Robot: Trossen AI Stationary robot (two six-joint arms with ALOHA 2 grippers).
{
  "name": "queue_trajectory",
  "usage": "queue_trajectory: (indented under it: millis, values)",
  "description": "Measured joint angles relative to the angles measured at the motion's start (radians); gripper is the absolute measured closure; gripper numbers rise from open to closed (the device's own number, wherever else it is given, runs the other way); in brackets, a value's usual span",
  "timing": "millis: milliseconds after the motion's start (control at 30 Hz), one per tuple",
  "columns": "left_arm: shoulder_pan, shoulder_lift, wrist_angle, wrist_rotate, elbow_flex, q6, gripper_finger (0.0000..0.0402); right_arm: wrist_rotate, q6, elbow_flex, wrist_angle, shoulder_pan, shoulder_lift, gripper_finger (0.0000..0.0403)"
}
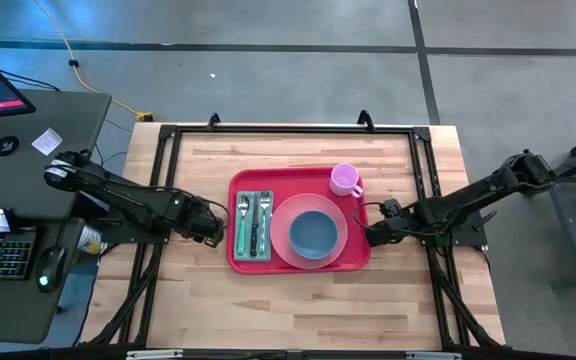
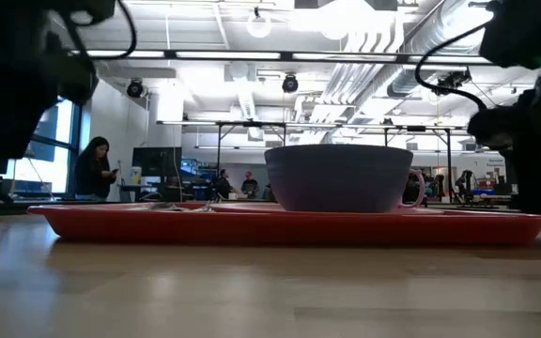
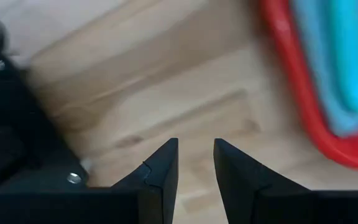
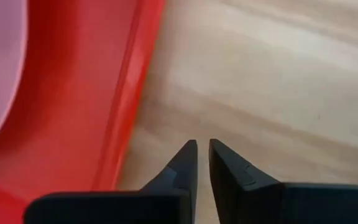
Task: Set up tray
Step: Adjust the red tray
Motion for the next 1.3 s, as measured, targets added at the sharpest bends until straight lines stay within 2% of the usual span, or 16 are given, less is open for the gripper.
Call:
queue_trajectory:
  millis: [133,267,367,467,800,867,1133,1300]
  values:
    - [0.001,0.000,0.069,-0.005,-0.086,-0.052,0.0266,0.043,0.004,-0.015,-0.004,0.000,0.000,0.0392]
    - [0.001,0.000,0.239,0.060,-0.193,-0.081,0.0266,0.087,0.026,-0.015,0.035,-0.005,0.000,0.0401]
    - [0.001,0.000,0.379,0.089,-0.267,-0.134,0.0266,0.076,0.026,-0.015,0.071,-0.025,0.004,0.0401]
    - [0.001,0.000,0.452,0.074,-0.310,-0.171,0.0266,0.043,0.025,-0.015,0.104,-0.037,0.010,0.0402]
    - [-0.001,-0.002,0.471,0.022,-0.325,-0.200,0.0266,-0.035,0.025,-0.015,0.166,-0.039,0.092,0.0401]
    - [0.000,-0.002,0.485,-0.020,-0.326,-0.208,0.0266,-0.046,0.025,-0.014,0.193,-0.039,0.112,0.0402]
    - [0.000,-0.001,0.512,-0.066,-0.328,-0.248,0.0266,-0.047,0.030,-0.011,0.227,-0.039,0.136,0.0402]
    - [0.002,0.001,0.583,-0.160,-0.330,-0.246,0.0266,-0.049,0.030,-0.011,0.230,-0.039,0.137,0.0402]
